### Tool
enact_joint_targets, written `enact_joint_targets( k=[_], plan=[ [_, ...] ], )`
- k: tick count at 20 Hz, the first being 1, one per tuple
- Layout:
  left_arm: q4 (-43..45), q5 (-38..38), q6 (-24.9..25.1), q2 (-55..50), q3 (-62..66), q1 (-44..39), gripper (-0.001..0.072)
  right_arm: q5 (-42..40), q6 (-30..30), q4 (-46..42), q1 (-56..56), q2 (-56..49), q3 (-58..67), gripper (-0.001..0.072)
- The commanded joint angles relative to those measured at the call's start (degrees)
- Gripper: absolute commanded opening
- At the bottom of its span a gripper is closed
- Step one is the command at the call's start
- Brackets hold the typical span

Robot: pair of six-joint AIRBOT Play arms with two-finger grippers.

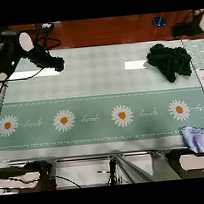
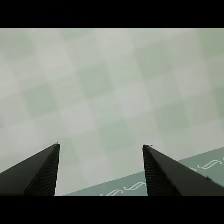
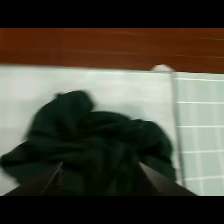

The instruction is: Fold the shirts.

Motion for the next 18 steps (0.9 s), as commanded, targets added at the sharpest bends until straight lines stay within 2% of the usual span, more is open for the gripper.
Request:
enact_joint_targets(
  k=[1,3,5,8,16,18],
  plan=[
    [0.35,-2.95,0.28,0.96,0.61,1.03,0.0624,-0.31,2.40,10.75,-10.62,-3.15,4.00,0.0579],
    [0.31,-5.64,0.26,0.96,0.59,0.90,0.0623,3.37,0.52,20.06,-15.32,-6.14,4.00,0.0582],
    [0.28,-7.87,0.26,0.96,0.59,0.81,0.0623,7.06,-1.09,24.11,-17.81,-9.31,4.00,0.0582],
    [-0.15,-8.66,0.26,0.96,0.59,0.76,0.0623,9.33,-2.29,25.31,-17.88,-13.57,4.00,0.0581],
    [-4.85,-8.70,0.28,0.96,0.59,0.79,0.0622,8.61,-2.38,25.24,-12.41,-23.28,4.00,0.0578],
    [-5.53,-8.70,0.28,0.96,0.59,0.79,0.0622,8.46,-2.16,25.22,-11.08,-25.03,4.00,0.0545]
  ],
)
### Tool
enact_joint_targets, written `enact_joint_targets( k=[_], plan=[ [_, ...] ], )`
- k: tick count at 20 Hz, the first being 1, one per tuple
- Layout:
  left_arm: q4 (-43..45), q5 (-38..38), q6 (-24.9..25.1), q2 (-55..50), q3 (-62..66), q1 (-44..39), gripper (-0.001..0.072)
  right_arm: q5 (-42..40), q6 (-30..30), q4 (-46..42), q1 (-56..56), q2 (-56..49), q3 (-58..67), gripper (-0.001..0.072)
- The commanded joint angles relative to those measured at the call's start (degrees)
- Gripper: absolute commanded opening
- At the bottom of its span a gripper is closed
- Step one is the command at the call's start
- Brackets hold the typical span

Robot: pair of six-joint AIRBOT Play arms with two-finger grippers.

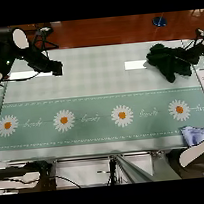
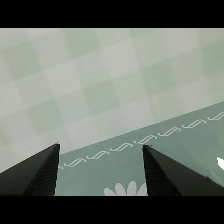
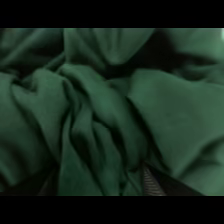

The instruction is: Fold the shirts.

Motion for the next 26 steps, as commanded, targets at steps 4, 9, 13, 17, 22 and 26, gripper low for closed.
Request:
enact_joint_targets(
  k=[4,9,13,17,22,26],
  plan=[
    [-1.84,-0.11,-0.02,0.07,0.15,0.02,0.0620,0.22,0.09,1.01,2.91,-2.29,0.04,0.0028],
    [-3.34,-0.13,-0.02,4.96,1.36,0.02,0.0618,-0.33,-6.73,-1.64,2.86,11.26,4.66,0.0027],
    [-3.45,-1.03,-0.26,13.40,4.24,0.00,0.0619,-0.20,-8.55,5.70,2.93,26.56,9.97,0.0027],
    [-5.40,-3.15,-0.35,24.85,5.88,0.02,0.0619,-1.09,-10.49,17.29,2.91,40.74,10.34,0.0027],
    [-5.46,-4.50,-3.52,38.82,5.84,0.02,0.0619,4.70,-10.40,30.64,2.93,51.87,10.32,0.0028],
    [-5.46,-9.97,-6.54,45.22,5.84,0.02,0.0619,14.91,-10.34,48.30,2.93,53.99,10.32,0.0027]
  ],
)
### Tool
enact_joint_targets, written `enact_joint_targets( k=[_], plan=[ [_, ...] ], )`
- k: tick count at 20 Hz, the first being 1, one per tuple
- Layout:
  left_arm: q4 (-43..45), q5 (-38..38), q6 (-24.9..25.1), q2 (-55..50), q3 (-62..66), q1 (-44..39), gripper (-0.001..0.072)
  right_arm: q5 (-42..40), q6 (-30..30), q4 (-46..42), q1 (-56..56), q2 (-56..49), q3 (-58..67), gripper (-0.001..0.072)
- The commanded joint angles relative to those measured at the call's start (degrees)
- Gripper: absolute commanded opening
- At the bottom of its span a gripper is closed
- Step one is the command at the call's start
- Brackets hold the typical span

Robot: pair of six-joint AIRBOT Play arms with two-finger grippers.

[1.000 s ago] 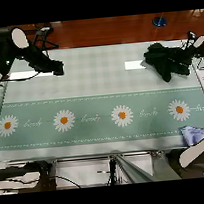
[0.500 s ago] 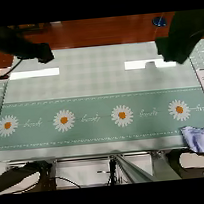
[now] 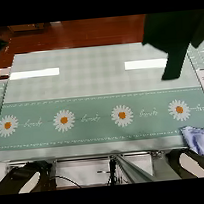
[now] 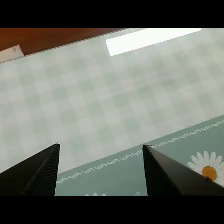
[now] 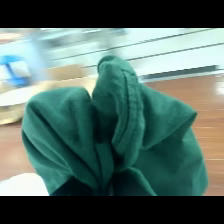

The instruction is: Fold the shirts.

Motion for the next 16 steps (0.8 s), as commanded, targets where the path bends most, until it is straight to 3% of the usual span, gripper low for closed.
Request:
enact_joint_targets(
  k=[1,5,9,16],
  plan=[
    [-0.04,-5.88,-2.99,5.66,0.04,0.02,0.0619,10.25,0.13,14.27,0.39,2.47,0.07,0.0028],
    [-0.28,-10.75,-4.09,6.21,-0.90,0.02,0.0619,16.92,1.97,-2.08,12.46,1.66,-0.96,0.0028],
    [-0.92,-10.75,-4.09,6.21,-7.28,0.02,0.0619,16.44,2.99,-19.30,32.46,-3.41,-10.54,0.0028],
    [-0.90,-10.69,-4.04,6.23,-20.61,0.02,0.0619,0.61,-0.09,-24.00,54.49,-22.97,-26.77,0.0029]
  ],
)
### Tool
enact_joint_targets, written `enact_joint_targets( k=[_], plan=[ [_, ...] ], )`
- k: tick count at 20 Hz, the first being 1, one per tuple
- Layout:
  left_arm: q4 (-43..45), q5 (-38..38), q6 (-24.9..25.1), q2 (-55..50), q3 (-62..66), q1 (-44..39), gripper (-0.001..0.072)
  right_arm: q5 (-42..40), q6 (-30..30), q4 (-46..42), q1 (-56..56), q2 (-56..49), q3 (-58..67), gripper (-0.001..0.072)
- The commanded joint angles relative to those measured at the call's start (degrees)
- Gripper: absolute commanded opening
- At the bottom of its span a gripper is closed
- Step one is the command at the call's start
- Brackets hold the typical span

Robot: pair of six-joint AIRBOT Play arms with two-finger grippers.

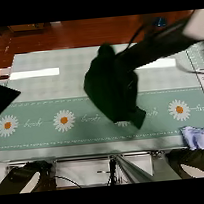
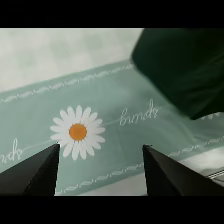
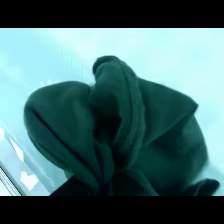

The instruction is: Fold the shirts.

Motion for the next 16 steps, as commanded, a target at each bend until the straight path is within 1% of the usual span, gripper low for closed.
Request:
enact_joint_targets(
  k=[1,2,3,4,5,6,7,8,10,11,12,14,16],
  plan=[
    [0.00,-0.20,-0.04,0.04,-6.23,0.00,0.0619,-6.73,-1.05,-2.73,8.59,-10.75,-4.44,0.0029],
    [0.00,0.15,-0.02,0.07,-7.58,0.02,0.0618,-7.08,-1.05,-2.75,9.31,-13.62,-4.44,0.0029],
    [-0.02,0.85,0.22,0.04,-8.98,0.02,0.0619,-7.23,-1.01,-2.75,9.46,-15.74,-4.44,0.0050],
    [0.02,1.90,0.46,0.04,-10.32,0.02,0.0618,-7.30,-0.87,-2.84,9.29,-16.92,-4.44,0.0178],
    [0.02,3.13,0.63,0.02,-11.54,0.02,0.0619,-7.37,-0.87,-2.84,8.70,-17.22,-4.42,0.0329],
    [0.02,4.83,0.63,0.02,-12.98,0.02,0.0619,-7.04,-0.85,-2.80,7.56,-16.79,-4.04,0.0428],
    [0.00,6.34,1.11,0.00,-14.38,0.02,0.0620,-5.81,-0.90,-2.82,6.14,-16.00,-2.93,0.0441],
    [0.02,7.98,2.60,0.00,-16.00,0.02,0.0620,-4.33,-1.07,-2.82,4.09,-14.56,-1.20,0.0443],
    [0.04,10.64,5.35,-0.02,-19.41,0.02,0.0621,-2.43,-1.95,-3.39,-1.14,-10.10,2.60,0.0487],
    [0.04,11.45,6.54,-0.02,-21.27,0.02,0.0621,-1.75,-2.21,-5.14,-4.42,-7.28,4.55,0.0487],
    [0.04,11.69,7.37,-0.02,-23.02,0.02,0.0621,-1.64,-2.21,-8.17,-7.74,-4.46,5.79,0.0486],
    [0.02,11.96,8.00,-0.02,-26.77,0.02,0.0622,-0.94,-2.08,-17.44,-15.41,1.33,6.47,0.0486],
    [-0.92,13.33,8.61,-0.02,-30.77,0.02,0.0623,3.85,-2.29,-24.13,-24.11,4.94,6.45,0.0487]
  ],
)
